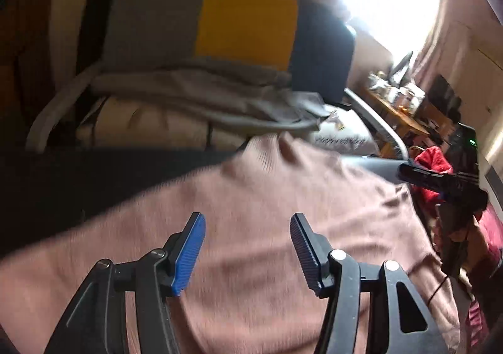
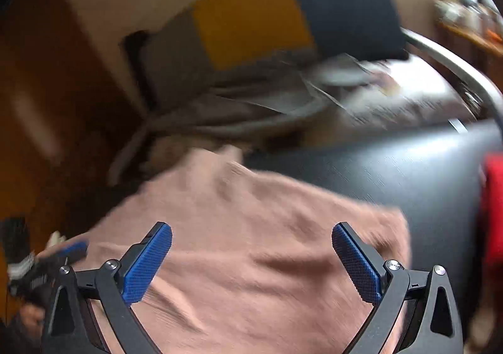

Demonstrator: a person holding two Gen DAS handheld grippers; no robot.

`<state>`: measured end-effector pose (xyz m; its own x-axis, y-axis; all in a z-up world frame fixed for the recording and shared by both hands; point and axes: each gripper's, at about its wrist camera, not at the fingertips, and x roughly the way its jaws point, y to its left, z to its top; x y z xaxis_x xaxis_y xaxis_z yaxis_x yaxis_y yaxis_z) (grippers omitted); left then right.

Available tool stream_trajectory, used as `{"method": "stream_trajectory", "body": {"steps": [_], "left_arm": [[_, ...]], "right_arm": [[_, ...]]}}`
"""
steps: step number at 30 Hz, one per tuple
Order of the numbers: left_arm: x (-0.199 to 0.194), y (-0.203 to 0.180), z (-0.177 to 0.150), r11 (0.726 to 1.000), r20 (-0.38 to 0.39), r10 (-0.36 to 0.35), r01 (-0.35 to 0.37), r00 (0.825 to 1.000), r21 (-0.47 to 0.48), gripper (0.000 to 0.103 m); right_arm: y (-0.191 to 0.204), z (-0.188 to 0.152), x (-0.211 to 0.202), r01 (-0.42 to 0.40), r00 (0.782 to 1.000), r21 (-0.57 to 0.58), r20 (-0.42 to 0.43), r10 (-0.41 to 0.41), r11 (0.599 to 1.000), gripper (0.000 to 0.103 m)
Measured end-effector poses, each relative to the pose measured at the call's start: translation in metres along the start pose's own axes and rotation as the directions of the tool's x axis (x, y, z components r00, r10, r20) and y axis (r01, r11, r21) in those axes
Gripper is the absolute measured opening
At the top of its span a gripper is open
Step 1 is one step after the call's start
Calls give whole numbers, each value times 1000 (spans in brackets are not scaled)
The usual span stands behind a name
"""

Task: Fold clothes

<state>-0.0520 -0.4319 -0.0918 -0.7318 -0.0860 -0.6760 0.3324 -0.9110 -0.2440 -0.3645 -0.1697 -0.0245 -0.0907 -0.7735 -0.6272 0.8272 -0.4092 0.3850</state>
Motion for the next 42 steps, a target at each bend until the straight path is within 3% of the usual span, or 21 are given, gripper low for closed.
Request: {"method": "stream_trajectory", "body": {"steps": [3,7,9,13,19,23,25,27,29,31,33,37,42], "left_arm": [[31,3,28,999,-29,17,-15,999,50,57],[69,9,46,999,-93,-3,8,996,52,58],[85,9,49,997,-118,20,-11,993,73,59],[116,6,60,995,-163,0,17,987,99,59],[153,-4,74,991,-217,-44,70,975,115,59],[180,-12,74,983,-266,-1,49,964,174,60],[186,-14,75,982,-254,-11,58,967,178,60],[189,-12,78,987,-262,-18,59,965,148,55],[186,-14,80,988,-262,-51,86,964,127,21],[173,-16,80,989,-230,-66,93,971,111,13],[160,-18,80,990,-197,-80,100,977,96,6],[116,-23,79,988,-95,-132,139,987,69,6],[81,-29,66,985,-62,-143,148,988,82,6]], "right_arm": [[13,25,30,-23,996,-50,-89,19,999,103],[24,45,81,-2,978,-139,-208,-28,990,103],[29,48,101,10,969,-194,-239,-57,981,103],[30,52,127,12,959,-263,-271,-86,965,96],[20,60,147,-14,951,-242,-304,-62,970,86],[22,62,155,-38,949,-259,-313,-47,965,78],[26,63,159,-54,946,-282,-321,-41,958,72],[29,63,160,-62,945,-301,-324,-41,951,57],[29,65,159,-64,945,-297,-325,-38,953,28],[28,68,155,-66,947,-276,-320,-27,959,12],[31,69,148,-60,953,-272,-303,-26,961,12],[42,69,121,-67,970,-280,-242,-3,958,12],[57,63,76,-74,985,-288,-168,26,955,8]]}}
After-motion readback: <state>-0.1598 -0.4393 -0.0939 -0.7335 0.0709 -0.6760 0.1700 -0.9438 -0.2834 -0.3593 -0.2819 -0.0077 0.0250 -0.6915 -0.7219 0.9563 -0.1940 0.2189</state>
